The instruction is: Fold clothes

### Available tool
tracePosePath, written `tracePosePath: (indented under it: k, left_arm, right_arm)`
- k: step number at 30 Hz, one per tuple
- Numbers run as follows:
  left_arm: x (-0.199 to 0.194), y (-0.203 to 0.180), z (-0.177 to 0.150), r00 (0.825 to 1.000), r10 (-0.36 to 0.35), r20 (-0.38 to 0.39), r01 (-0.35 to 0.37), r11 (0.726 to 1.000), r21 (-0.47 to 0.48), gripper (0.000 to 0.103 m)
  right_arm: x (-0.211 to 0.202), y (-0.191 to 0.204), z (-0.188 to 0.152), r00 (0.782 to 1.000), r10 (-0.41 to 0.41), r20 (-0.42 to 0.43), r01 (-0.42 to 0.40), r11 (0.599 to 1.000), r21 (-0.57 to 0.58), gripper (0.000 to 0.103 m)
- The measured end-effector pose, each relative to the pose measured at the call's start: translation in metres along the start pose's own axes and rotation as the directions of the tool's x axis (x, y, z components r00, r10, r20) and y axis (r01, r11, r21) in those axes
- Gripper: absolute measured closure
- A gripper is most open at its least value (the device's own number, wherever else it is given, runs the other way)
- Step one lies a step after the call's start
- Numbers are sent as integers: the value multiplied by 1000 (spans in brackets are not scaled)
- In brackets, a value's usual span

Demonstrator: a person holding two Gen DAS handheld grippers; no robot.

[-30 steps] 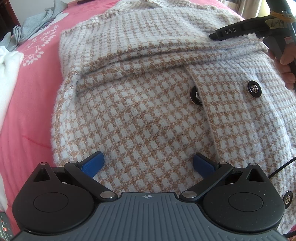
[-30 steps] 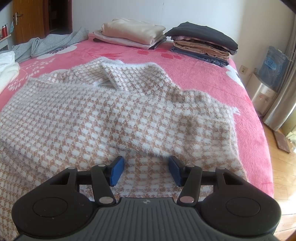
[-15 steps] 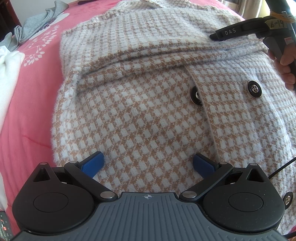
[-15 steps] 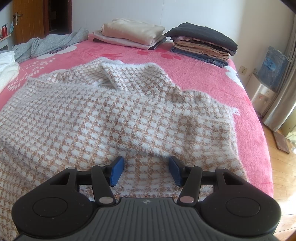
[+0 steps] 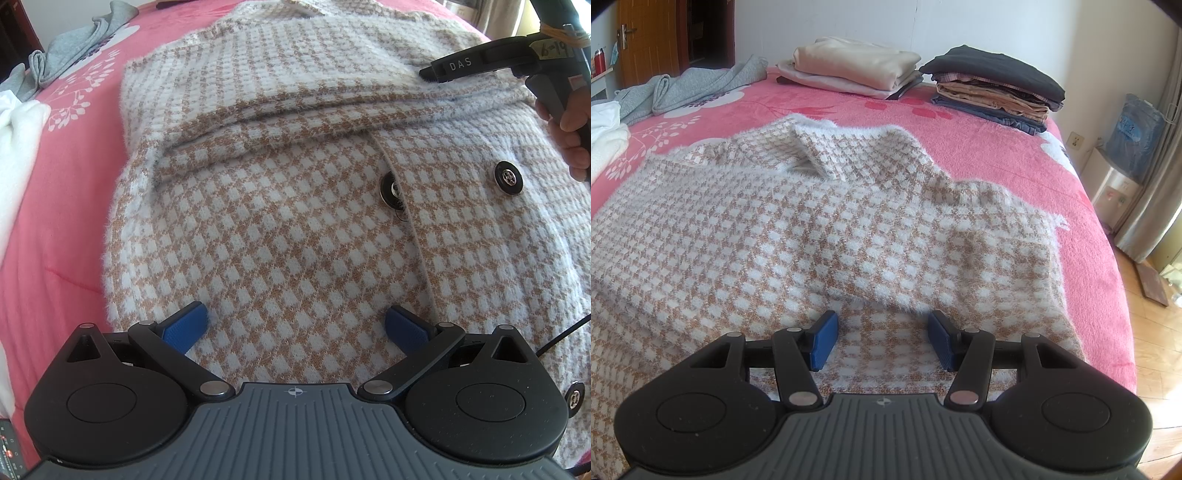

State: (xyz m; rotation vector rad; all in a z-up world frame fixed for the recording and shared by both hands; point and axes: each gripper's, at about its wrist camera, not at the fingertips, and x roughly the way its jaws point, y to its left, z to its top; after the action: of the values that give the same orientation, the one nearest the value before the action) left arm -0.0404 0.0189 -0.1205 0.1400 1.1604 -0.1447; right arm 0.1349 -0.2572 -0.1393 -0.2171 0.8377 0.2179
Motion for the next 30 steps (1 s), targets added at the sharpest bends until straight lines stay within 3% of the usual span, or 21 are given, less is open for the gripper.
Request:
tracePosePath:
  k: [12, 16, 18, 21, 23, 25, 27, 30]
  left_arm:
    - [-6, 5, 2, 1000, -7, -8, 7, 1000, 9, 0]
    - [-18, 18, 3, 995, -97, 32, 97, 995, -7, 0]
    - [-20, 15, 9, 976, -177, 127, 178, 984, 0, 0]
    - [-20, -2, 17, 942, -216, 257, 220, 975, 13, 0]
    - [-8, -24, 62, 929, -204, 308, 221, 975, -21, 0]
    - [4, -8, 95, 923, -190, 335, 228, 971, -76, 0]
    - [-1, 32, 120, 912, -192, 363, 245, 964, -105, 0]
    - [12, 52, 149, 898, -143, 417, 211, 970, -121, 0]
  right_arm:
    - [0, 0, 0, 1000, 0, 1, 0, 1000, -2, 46]
    - [0, 0, 0, 1000, 0, 2, 0, 1000, -3, 46]
    - [0, -1, 0, 1000, 2, 2, -2, 1000, -3, 46]
    - [0, -2, 0, 1000, 8, 2, -8, 1000, -6, 46]
    - [0, -2, 0, 1000, 12, 2, -12, 1000, -9, 46]
    - [0, -4, 2, 1000, 22, -5, -22, 1000, -9, 46]
    - [0, -6, 7, 999, 39, -25, -39, 999, -7, 45]
    - [-4, -14, 20, 996, 88, -33, -88, 996, 19, 44]
